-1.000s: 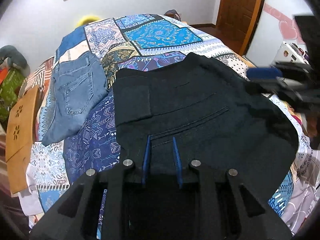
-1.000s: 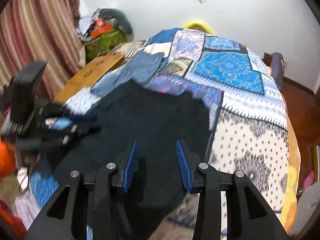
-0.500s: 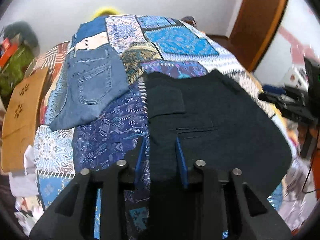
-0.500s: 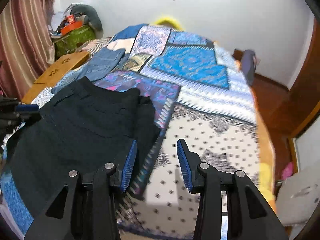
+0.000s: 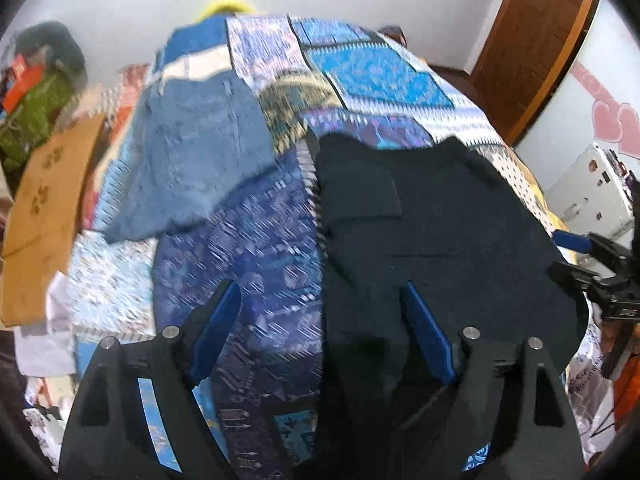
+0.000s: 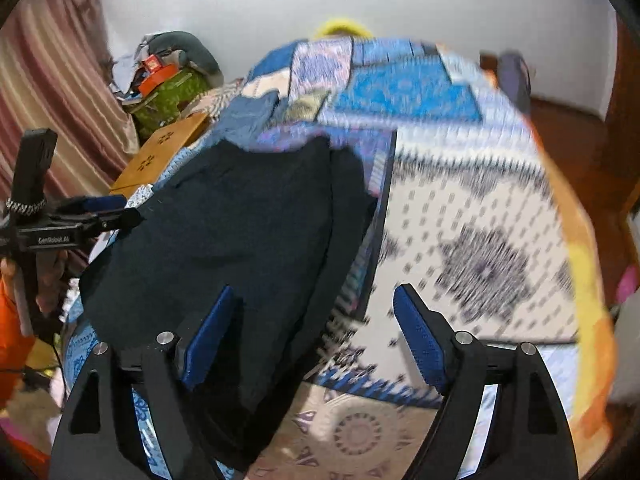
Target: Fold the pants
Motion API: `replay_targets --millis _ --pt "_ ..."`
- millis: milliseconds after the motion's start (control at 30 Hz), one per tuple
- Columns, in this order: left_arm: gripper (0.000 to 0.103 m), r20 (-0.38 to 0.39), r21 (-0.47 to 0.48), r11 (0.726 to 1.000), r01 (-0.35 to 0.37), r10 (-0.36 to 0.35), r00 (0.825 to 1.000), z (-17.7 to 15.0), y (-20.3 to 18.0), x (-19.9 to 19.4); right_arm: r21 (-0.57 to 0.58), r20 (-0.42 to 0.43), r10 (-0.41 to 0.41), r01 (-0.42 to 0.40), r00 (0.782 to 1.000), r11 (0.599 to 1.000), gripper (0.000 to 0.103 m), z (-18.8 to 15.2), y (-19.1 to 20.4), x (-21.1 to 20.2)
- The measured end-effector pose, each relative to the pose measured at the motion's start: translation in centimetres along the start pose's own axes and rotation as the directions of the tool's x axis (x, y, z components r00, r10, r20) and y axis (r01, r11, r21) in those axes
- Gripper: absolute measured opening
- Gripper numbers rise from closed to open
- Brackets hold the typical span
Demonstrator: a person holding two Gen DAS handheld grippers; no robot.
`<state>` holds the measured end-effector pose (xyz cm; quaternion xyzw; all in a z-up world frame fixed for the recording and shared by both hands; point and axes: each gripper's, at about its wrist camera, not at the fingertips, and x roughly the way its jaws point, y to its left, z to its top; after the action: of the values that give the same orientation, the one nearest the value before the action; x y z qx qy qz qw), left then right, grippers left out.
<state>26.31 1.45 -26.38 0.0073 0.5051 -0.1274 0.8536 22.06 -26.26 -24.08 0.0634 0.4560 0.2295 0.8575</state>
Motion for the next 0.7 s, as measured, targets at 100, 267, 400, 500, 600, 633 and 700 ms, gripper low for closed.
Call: replay_targets --millis 100,267,400,500,600,633,700 --pt "0.084 -0.027 -0.016 0.999 0.036 -0.037 0.999 -0.1 -0.4 1.1 0.069 -0.019 0.044 -0.042 0.999 0.997 0.082 -0.5 -1.0 1.4" --pt "0.085 -0.089 -0.019 0.996 0.089 -0.09 0.992 0.9 -1.3 3.3 0.13 -0.046 0.123 -0.116 0.991 0.985 0.084 0.1 -1.9 3.3" --pt "0.096 -0.156 -0.052 0.985 0.166 -0.172 0.973 1.7 -1.5 5.2 0.135 -0.072 0.183 -0.172 0.981 0.976 0.085 0.3 -1.7 4.7" --pt "0.102 -0.172 -0.017 0.985 0.172 -0.173 0.97 2.1 -2.3 6.0 0.117 -0.077 0.194 -0.185 0.978 0.976 0.09 0.8 -1.4 5.4" --pt "0.102 -0.187 -0.001 0.979 0.205 -0.201 0.962 2.7 -3.0 6.4 0.08 -0.082 0.198 -0.192 0.977 0.978 0.09 1.3 -0.8 5.9" --pt "0.101 -0.188 -0.004 0.976 0.219 -0.216 0.958 3.0 -3.1 6.5 0.069 -0.084 0.2 -0.194 0.976 0.979 0.088 1.5 -0.6 6.0" --pt "0.089 -0.177 -0.007 0.975 0.223 -0.22 0.959 3.3 -3.3 6.4 0.059 -0.085 0.207 -0.202 0.975 0.978 0.084 1.9 -0.4 6.2"
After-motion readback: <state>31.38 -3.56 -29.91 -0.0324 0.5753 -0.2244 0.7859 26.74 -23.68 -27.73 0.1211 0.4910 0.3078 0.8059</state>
